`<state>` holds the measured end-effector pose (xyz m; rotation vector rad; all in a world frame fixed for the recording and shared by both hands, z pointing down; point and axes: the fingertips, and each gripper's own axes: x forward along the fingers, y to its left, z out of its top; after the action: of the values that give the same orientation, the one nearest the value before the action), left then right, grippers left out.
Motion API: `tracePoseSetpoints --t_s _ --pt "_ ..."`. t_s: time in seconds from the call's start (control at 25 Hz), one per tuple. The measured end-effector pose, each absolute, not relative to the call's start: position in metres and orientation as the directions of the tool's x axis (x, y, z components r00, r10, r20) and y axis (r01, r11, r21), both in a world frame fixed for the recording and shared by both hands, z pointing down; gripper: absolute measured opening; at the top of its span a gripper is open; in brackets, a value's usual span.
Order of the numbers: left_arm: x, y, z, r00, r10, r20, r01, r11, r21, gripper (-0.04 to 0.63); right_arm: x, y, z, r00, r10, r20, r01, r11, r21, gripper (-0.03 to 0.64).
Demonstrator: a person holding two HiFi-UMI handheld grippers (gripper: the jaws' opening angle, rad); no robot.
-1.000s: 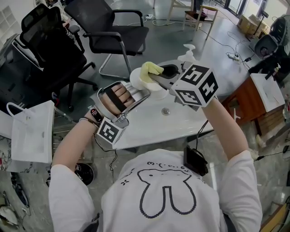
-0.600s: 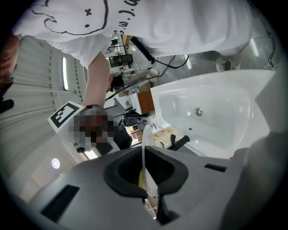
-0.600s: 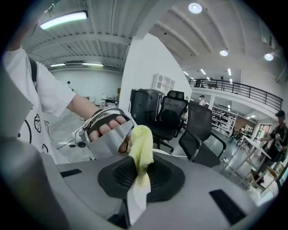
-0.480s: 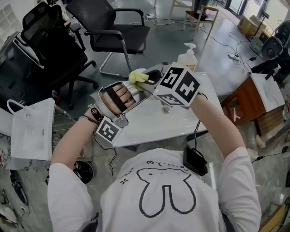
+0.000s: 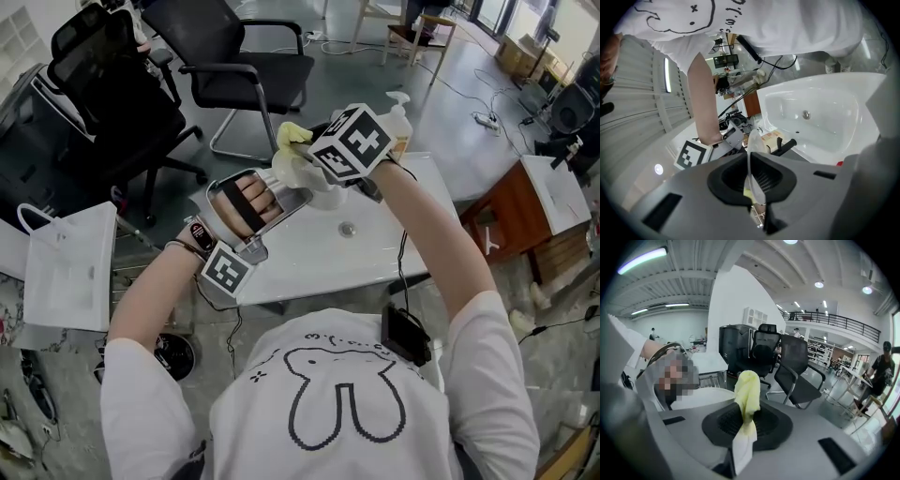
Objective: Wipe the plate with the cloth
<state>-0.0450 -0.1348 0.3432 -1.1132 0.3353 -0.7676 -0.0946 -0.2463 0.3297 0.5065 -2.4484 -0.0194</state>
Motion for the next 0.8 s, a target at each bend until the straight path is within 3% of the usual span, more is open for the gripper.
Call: tracePoseSetpoints --t_s 0.4,0.8 --pt "-0.05 -0.142 0.346 0.697 -0.707 0.123 0.379 0.217 -0.9 0.026 -0.046 -0.268 0.368 -0.668 -0.392 0.632 -0.471 0.881 0.049 0.049" --pt "-0.053 -0.156 0.348 0.681 -0.723 0.112 0.356 0.194 -0.914 0.026 -0.005 -0.234 0.384 -0.645 -0.395 0.654 -0.48 0.876 0.055 0.049"
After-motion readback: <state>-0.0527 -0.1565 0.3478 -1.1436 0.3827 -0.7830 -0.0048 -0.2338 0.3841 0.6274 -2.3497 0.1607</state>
